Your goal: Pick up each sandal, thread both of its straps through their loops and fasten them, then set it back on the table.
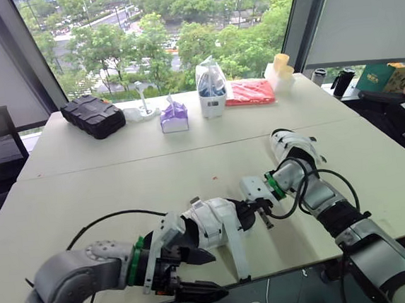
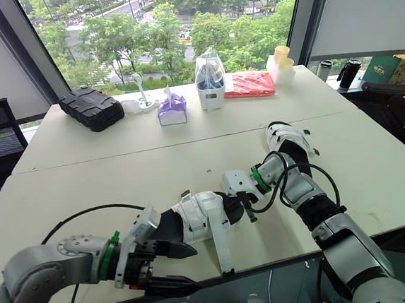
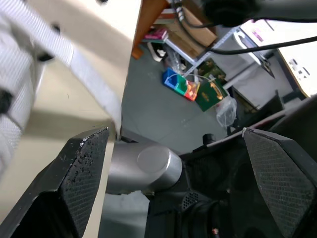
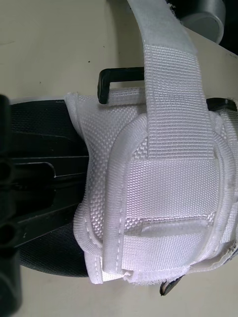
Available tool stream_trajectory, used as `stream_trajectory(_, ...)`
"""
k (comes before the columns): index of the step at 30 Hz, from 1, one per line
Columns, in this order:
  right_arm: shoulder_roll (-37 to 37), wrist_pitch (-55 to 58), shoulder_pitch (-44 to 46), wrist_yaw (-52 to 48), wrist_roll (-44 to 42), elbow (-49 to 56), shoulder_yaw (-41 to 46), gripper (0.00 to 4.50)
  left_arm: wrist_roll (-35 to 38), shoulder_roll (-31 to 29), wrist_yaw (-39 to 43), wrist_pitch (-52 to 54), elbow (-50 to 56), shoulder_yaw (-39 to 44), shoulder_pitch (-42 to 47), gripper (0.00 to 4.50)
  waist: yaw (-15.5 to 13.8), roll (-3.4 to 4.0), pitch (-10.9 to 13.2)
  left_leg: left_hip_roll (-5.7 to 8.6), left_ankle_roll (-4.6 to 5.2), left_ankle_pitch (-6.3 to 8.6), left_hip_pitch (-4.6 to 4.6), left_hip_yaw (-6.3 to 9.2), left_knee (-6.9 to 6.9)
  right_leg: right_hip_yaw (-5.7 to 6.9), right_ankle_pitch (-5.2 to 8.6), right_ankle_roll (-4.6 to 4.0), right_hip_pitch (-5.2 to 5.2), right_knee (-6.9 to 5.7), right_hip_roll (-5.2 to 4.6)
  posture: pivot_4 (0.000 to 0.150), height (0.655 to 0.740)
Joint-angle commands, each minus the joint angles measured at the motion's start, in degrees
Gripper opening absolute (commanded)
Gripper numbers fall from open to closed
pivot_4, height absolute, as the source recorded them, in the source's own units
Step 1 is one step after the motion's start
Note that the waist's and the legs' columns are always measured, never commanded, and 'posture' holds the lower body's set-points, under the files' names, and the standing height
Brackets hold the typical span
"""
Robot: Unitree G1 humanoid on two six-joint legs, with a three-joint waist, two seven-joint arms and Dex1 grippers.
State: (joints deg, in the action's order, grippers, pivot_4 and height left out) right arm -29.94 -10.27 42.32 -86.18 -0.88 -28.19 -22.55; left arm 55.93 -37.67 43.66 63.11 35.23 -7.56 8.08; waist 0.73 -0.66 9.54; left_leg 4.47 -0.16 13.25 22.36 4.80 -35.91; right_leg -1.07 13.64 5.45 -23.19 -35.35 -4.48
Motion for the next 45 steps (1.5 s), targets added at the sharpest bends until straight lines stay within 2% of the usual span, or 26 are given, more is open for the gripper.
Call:
stream_trajectory(1, -0.6, 1.7, -2.1, -0.7, 1.3, 1.7, -1.6, 0.00, -4.6, 5.9, -5.0, -2.5, -3.4, -5.2, -0.8, 4.48, -0.1, -0.02, 0.0, 0.00, 0.00, 0.00, 0.00, -0.01, -0.01, 0.00, 0.00, 0.00, 0.01, 0.02, -0.01, 0.150, 0.7400)
stream_trajectory(9, -1.5, 3.9, -3.2, -0.9, 1.1, 4.5, -1.1, 0.00, -11.5, 14.8, -10.4, -5.5, -9.5, -9.3, 0.8, 4.48, -0.2, 0.01, 0.0, 0.00, 0.02, 0.00, 0.05, 0.00, 0.05, 0.03, 0.00, 0.01, -0.04, 0.09, -0.01, 0.150, 0.7400)
stream_trajectory(15, -1.9, 4.7, -3.4, -1.0, 1.1, 5.3, -1.0, 0.00, -13.1, 20.3, -12.4, -6.9, -12.1, -9.8, 0.8, 4.48, -0.3, 0.01, 0.0, 0.02, 0.02, 0.00, 0.06, -0.01, 0.03, 0.04, 0.00, 0.00, -0.01, 0.11, -0.03, 0.150, 0.7400)
stream_trajectory(18, -2.0, 5.0, -3.3, -1.0, 1.1, 5.5, -1.1, 0.00, -13.5, 22.6, -13.3, -7.4, -13.1, -9.5, 0.2, 3.63, -0.3, 0.01, 0.0, 0.02, 0.02, 0.00, 0.06, -0.01, -0.02, 0.04, 0.00, 0.00, 0.02, 0.11, -0.03, 0.150, 0.7400)
stream_trajectory(25, -2.1, 5.7, -3.5, -0.9, 1.0, 6.3, -1.1, 0.00, -13.5, 24.0, -13.9, -7.0, -12.7, -9.7, -0.7, 0.09, -0.7, 0.05, 0.0, 0.03, 0.02, 0.00, 0.06, -0.01, -0.04, 0.05, 0.00, 0.00, 0.06, 0.12, -0.06, 0.150, 0.7400)
stream_trajectory(30, -2.0, 5.6, -3.3, -0.7, 1.1, 5.9, -1.2, 0.00, -10.5, 22.7, -12.3, -4.5, -11.9, -6.7, 1.8, 0.04, -1.0, 0.04, 0.0, 0.03, -0.06, 0.04, 0.05, -0.02, -0.16, 0.06, 0.02, -0.03, 0.10, 0.12, -0.05, 0.150, 0.7400)
stream_trajectory(34, -1.7, 5.0, -2.9, -0.2, 1.4, 5.1, -1.2, 0.00, 0.4, 21.0, -11.3, 1.9, -12.6, 2.4, 8.5, 0.04, -1.1, 0.02, 0.0, 0.02, 0.03, -0.01, 0.06, 0.01, -0.14, 0.12, 0.01, -0.02, 0.05, 0.09, -0.02, 0.150, 0.7400)
stream_trajectory(36, -1.6, 4.8, -2.7, 0.0, 1.6, 4.7, -1.2, 0.00, 2.8, 20.5, -12.3, 3.6, -13.6, 4.9, 11.0, 0.04, -1.0, 0.03, 0.0, 0.01, 0.03, -0.01, 0.07, 0.02, -0.15, 0.16, 0.01, -0.02, 0.03, 0.08, -0.02, 0.150, 0.7400)
stream_trajectory(41, -0.8, 3.5, -2.1, 1.0, 2.2, 3.1, -1.3, 0.00, 5.9, 21.6, -15.7, 5.9, -17.9, 9.7, 15.6, 0.04, -0.7, 0.00, 0.0, 0.03, 0.03, 0.00, 0.07, -0.02, -0.10, 0.16, -0.11, 0.22, 0.03, 0.12, -0.03, 0.150, 0.7400)
stream_trajectory(45, -0.4, 2.5, -1.8, 1.6, 2.6, 2.2, -1.4, 0.00, 4.7, 22.6, -17.5, 5.7, -22.1, 10.4, 18.5, 0.04, -0.1, 0.00, 0.0, 0.02, 0.01, 0.00, 0.06, 0.01, -0.09, 0.17, -0.12, 0.22, 0.01, 0.06, 0.00, 0.150, 0.7400)
